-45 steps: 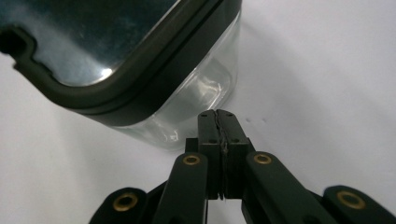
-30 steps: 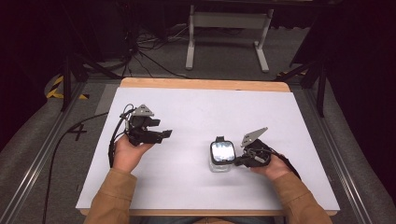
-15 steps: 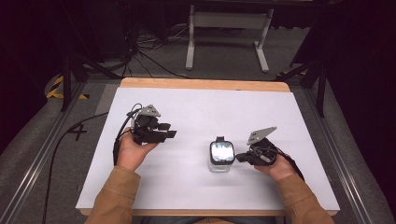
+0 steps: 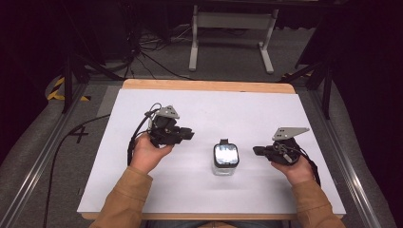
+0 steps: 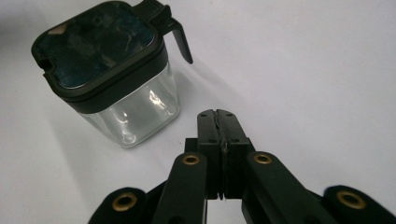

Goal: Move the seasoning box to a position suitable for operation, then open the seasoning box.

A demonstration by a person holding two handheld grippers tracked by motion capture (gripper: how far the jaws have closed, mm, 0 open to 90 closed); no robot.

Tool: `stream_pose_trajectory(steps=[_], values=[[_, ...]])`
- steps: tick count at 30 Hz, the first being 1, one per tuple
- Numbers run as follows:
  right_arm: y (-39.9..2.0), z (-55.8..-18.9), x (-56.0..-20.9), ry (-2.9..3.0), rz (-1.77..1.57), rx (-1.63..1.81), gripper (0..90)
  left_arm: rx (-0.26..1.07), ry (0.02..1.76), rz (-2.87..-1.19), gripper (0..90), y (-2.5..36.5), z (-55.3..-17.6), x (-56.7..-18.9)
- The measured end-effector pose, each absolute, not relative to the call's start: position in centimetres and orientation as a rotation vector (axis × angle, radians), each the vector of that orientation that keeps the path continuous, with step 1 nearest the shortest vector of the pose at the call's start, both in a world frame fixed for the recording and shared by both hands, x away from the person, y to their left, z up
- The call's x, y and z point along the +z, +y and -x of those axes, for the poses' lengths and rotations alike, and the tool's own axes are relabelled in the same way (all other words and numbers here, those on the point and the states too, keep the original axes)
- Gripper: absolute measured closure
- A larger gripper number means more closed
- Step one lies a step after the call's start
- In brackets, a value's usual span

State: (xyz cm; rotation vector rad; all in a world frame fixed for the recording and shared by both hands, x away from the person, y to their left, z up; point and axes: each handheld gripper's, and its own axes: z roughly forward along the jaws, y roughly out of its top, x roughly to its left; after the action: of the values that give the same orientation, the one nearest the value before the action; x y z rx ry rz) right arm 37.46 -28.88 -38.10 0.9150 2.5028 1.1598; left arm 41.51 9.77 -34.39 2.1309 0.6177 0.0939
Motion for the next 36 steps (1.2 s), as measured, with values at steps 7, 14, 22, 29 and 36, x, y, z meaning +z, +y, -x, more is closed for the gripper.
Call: stream_pose_trajectory(steps=[7, 14, 22, 29, 36], values=[[-29.7, -36.7, -37.8, 2.455, -0.939, 1.183, 89.5, 0.157, 0.539, -2.164, 88.1, 6.8, -41.3, -33.6], [-29.9, -35.9, -37.7, 2.441, -0.963, 1.185, 89.4, 0.011, 0.535, -2.171, 88.4, 4.4, -42.7, -34.0], [-30.5, -35.2, -38.2, 2.439, -0.998, 1.177, 88.8, -0.035, 0.425, -2.206, 87.2, 1.7, -43.8, -35.2], [-30.6, -34.6, -38.5, 2.44, -1.0, 1.172, 88.8, -0.067, 0.45, -2.202, 87.1, 0.5, -44.5, -36.1], [-30.4, -34.5, -38.5, 2.445, -1.0, 1.169, 88.4, -0.072, 0.469, -2.193, 88.3, 0.2, -44.8, -36.4]])
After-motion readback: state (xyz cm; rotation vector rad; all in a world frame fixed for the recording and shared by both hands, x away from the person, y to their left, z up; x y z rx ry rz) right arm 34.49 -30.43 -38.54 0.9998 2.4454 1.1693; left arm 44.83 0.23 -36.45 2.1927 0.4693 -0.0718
